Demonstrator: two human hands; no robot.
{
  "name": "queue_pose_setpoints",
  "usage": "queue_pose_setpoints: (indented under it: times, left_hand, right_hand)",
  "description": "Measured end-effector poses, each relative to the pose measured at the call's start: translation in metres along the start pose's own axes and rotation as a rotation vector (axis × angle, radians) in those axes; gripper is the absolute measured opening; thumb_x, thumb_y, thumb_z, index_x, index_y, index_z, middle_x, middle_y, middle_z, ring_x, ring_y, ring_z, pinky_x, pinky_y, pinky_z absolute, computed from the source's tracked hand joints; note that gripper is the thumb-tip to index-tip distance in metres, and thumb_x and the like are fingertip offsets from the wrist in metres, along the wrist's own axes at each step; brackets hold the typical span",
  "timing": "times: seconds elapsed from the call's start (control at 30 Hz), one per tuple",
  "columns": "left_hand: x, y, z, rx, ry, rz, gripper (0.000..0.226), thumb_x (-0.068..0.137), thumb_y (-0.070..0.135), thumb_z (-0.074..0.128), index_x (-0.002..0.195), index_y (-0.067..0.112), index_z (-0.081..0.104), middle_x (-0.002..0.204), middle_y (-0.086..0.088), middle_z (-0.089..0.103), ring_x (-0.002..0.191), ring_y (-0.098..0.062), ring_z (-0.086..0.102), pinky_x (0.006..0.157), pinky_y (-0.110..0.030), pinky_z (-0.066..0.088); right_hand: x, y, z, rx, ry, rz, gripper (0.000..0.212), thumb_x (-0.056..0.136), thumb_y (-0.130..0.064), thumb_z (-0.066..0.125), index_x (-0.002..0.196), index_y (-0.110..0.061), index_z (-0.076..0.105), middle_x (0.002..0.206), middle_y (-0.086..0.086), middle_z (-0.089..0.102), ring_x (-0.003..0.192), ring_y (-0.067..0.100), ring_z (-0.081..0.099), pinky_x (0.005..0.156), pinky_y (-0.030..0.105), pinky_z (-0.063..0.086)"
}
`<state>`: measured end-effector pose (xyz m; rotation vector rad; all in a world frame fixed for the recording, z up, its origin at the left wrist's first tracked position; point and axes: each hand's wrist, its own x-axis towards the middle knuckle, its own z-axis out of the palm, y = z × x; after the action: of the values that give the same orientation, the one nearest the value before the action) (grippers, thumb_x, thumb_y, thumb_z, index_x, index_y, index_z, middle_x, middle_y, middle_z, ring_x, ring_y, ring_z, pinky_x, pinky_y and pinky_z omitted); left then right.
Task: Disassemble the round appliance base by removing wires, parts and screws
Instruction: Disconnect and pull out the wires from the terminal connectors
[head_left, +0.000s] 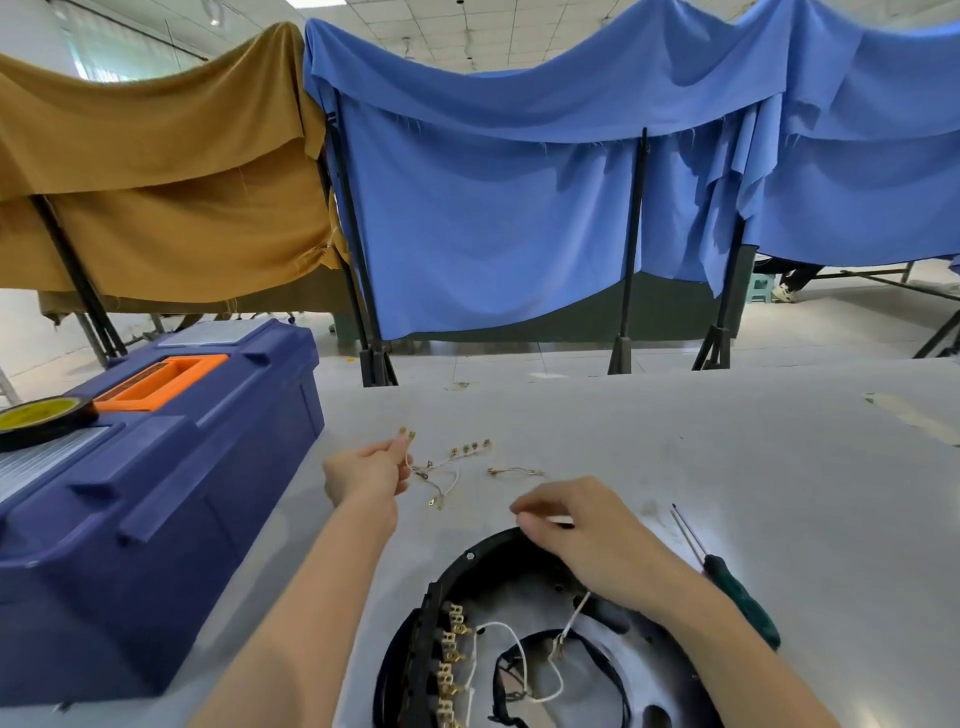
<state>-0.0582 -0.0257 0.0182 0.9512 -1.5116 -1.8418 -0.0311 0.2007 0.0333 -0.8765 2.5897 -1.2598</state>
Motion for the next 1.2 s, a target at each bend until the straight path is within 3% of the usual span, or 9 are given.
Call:
queue_pose_setpoints:
  times: [0.17, 0.4, 0.57, 0.67, 0.8, 0.93, 1.07, 1.13, 1.2]
  left_hand:
    - [0.026, -0.027, 0.007, 0.031, 0.002, -0.134, 0.011, 0.082, -0.002, 0.073, 0.091, -0.007, 0.068, 0.068, -0.015, 0.062, 0.052, -0.020, 0.054, 0.037, -0.019, 0.051]
    - [0.037, -0.043, 0.002, 0.204, -0.062, -0.102, 0.014, 0.085, -0.013, 0.063, 0.098, -0.011, 0.066, 0.077, -0.018, 0.064, 0.056, -0.025, 0.059, 0.043, -0.023, 0.055]
    - [0.012, -0.026, -0.011, 0.280, -0.072, 0.074, 0.010, 0.088, 0.001, 0.066, 0.097, -0.001, 0.069, 0.074, -0.011, 0.067, 0.055, -0.022, 0.063, 0.062, -0.030, 0.059]
    - [-0.027, -0.012, -0.020, 0.237, -0.253, 0.163, 0.007, 0.088, 0.005, 0.066, 0.090, 0.004, 0.073, 0.074, -0.009, 0.070, 0.055, -0.015, 0.062, 0.052, -0.020, 0.054]
    - [-0.081, -0.010, -0.042, 0.239, -0.492, 0.203, 0.013, 0.081, 0.006, 0.072, 0.083, 0.018, 0.078, 0.080, 0.000, 0.077, 0.075, -0.008, 0.071, 0.068, -0.015, 0.053]
    - [-0.111, -0.029, -0.060, 0.226, -0.597, 0.170, 0.020, 0.083, 0.004, 0.070, 0.090, 0.021, 0.078, 0.088, 0.005, 0.077, 0.087, -0.007, 0.072, 0.073, -0.014, 0.053]
    - [-0.116, -0.037, -0.066, 0.190, -0.581, 0.247, 0.030, 0.087, -0.004, 0.064, 0.101, 0.020, 0.076, 0.097, 0.010, 0.076, 0.097, -0.002, 0.070, 0.080, -0.011, 0.051]
    - [-0.115, -0.038, -0.068, 0.196, -0.561, 0.274, 0.029, 0.087, -0.003, 0.064, 0.103, 0.018, 0.076, 0.098, 0.009, 0.076, 0.099, -0.004, 0.070, 0.086, -0.016, 0.053]
    - [-0.116, -0.041, -0.069, 0.212, -0.566, 0.297, 0.028, 0.088, -0.001, 0.064, 0.104, 0.017, 0.076, 0.099, 0.008, 0.076, 0.100, -0.005, 0.070, 0.090, -0.022, 0.053]
  right_hand:
    - [0.000, 0.004, 0.005, -0.160, -0.042, 0.009, 0.029, 0.095, -0.028, 0.057, 0.122, -0.021, 0.064, 0.123, -0.007, 0.065, 0.116, 0.009, 0.055, 0.095, 0.020, 0.040]
    - [0.000, 0.006, 0.006, -0.163, -0.033, 0.007, 0.028, 0.095, -0.028, 0.057, 0.122, -0.023, 0.064, 0.122, -0.006, 0.065, 0.115, 0.010, 0.056, 0.098, 0.024, 0.041]
    - [-0.002, 0.004, 0.005, -0.152, -0.035, 0.000, 0.027, 0.096, -0.025, 0.055, 0.122, -0.021, 0.064, 0.122, -0.008, 0.065, 0.114, 0.009, 0.056, 0.097, 0.021, 0.041]
    - [-0.002, 0.002, 0.004, -0.164, -0.033, -0.010, 0.028, 0.096, -0.024, 0.056, 0.122, -0.020, 0.064, 0.123, -0.007, 0.065, 0.116, 0.009, 0.055, 0.099, 0.021, 0.041]
    - [-0.004, 0.000, 0.006, -0.198, -0.018, -0.019, 0.031, 0.094, -0.024, 0.059, 0.125, -0.020, 0.063, 0.125, -0.005, 0.064, 0.118, 0.010, 0.055, 0.097, 0.020, 0.039]
    - [-0.009, -0.004, 0.010, -0.229, 0.003, 0.007, 0.032, 0.091, -0.025, 0.063, 0.123, -0.021, 0.063, 0.124, -0.003, 0.064, 0.117, 0.014, 0.054, 0.100, 0.027, 0.041]
    - [-0.014, -0.010, 0.015, -0.223, 0.160, -0.118, 0.014, 0.085, -0.026, 0.070, 0.098, -0.024, 0.071, 0.096, -0.016, 0.063, 0.098, 0.001, 0.052, 0.089, 0.017, 0.039]
    - [-0.016, -0.016, 0.019, -0.172, 0.097, -0.143, 0.003, 0.082, -0.026, 0.073, 0.083, -0.024, 0.073, 0.074, -0.016, 0.063, 0.078, -0.002, 0.055, 0.071, 0.009, 0.040]
    - [-0.018, -0.018, 0.025, -0.170, -0.064, -0.108, 0.006, 0.081, -0.027, 0.073, 0.076, -0.023, 0.073, 0.070, -0.009, 0.068, 0.069, 0.001, 0.060, 0.064, 0.012, 0.045]
